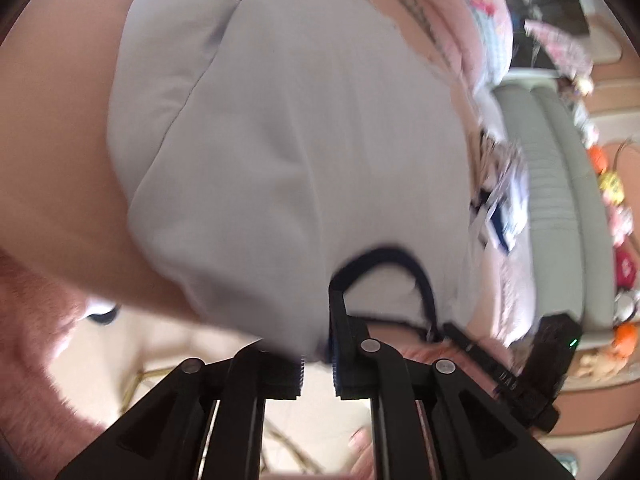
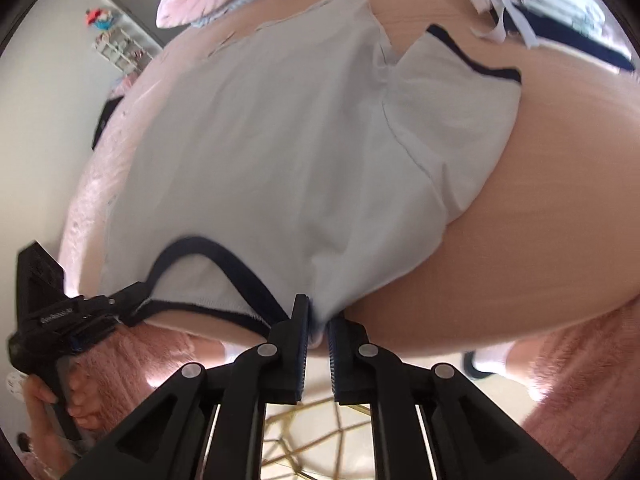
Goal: Fold clothes
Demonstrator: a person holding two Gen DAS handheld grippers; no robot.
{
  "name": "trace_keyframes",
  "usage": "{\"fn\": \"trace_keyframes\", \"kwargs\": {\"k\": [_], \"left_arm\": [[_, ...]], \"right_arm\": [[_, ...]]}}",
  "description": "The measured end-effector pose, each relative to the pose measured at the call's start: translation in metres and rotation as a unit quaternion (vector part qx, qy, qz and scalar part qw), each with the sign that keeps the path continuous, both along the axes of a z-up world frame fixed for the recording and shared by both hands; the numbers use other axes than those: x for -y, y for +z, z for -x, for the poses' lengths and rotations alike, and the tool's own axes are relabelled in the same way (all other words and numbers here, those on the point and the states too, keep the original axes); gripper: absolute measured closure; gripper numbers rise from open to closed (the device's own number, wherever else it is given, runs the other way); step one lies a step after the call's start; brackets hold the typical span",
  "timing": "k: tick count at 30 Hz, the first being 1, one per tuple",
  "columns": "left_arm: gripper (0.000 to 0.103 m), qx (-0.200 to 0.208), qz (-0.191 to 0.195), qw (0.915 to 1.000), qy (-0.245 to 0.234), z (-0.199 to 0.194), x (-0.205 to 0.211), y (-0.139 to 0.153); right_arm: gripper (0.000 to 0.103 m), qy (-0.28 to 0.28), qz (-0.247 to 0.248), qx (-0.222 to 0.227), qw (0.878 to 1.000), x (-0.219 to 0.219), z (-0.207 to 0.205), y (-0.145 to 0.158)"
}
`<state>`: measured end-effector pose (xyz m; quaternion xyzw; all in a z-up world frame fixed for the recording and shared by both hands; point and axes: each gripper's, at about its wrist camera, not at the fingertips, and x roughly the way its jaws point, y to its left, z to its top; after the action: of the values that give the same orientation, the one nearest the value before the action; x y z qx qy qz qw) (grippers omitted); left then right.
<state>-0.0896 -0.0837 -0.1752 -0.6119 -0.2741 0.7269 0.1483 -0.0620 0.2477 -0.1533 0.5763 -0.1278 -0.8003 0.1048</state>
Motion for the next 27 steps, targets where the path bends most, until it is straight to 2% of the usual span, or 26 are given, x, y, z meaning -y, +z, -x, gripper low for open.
{"fn": "trace_keyframes", "kwargs": {"k": [3,5,6,8,9,10,12,15,17,19,22,24,27], "left_arm": [[0.088,-0.023,0.054,0.9965,-0.059,-0.01,-0.012,0.03],[0.084,-0.055,0.067,0.9933,-0.076,-0.011,-0.017,0.049],[0.079,-0.073,0.076,0.9912,-0.081,-0.01,-0.019,0.058],[0.069,-0.124,0.099,0.9838,-0.082,0.0,-0.026,0.07],[0.064,-0.138,0.111,0.9804,-0.086,0.006,-0.03,0.069],[0.064,-0.133,0.123,0.9789,-0.095,0.012,-0.035,0.062],[0.064,-0.125,0.146,0.975,-0.112,0.023,-0.044,0.048],[0.064,-0.112,0.181,0.9677,-0.136,0.04,-0.058,0.027],[0.064,-0.093,0.188,0.9678,-0.139,0.035,-0.057,0.012],[0.064,-0.103,0.182,0.9693,-0.129,0.021,-0.05,0.011],[0.064,-0.101,0.187,0.9688,-0.128,0.009,-0.046,0.015],[0.064,-0.093,0.197,0.9664,-0.136,0.008,-0.05,0.02],[0.064,-0.105,0.181,0.968,-0.138,0.01,-0.054,0.035]], "right_arm": [[0.095,0.019,-0.053,-0.023,0.998,-0.001,-0.015,0.024],[0.095,0.027,-0.091,-0.056,0.994,0.0,-0.021,0.043],[0.095,0.033,-0.104,-0.078,0.991,0.006,-0.02,0.053],[0.095,0.049,-0.107,-0.117,0.986,0.032,0.003,0.067],[0.095,0.057,-0.108,-0.134,0.983,0.044,0.014,0.072],[0.095,0.069,-0.108,-0.142,0.982,0.05,0.021,0.07],[0.095,0.093,-0.109,-0.139,0.98,0.069,0.036,0.06],[0.095,0.125,-0.124,-0.111,0.978,0.094,0.053,0.031],[0.095,0.124,-0.14,-0.063,0.98,0.098,0.059,0.006],[0.095,0.094,-0.1,-0.068,0.988,0.08,0.051,0.001],[0.095,0.077,-0.064,-0.052,0.994,0.06,0.037,0.002],[0.095,0.077,-0.068,-0.052,0.993,0.053,0.026,0.002],[0.095,0.074,-0.061,-0.059,0.994,0.043,0.016,0.016]]}}
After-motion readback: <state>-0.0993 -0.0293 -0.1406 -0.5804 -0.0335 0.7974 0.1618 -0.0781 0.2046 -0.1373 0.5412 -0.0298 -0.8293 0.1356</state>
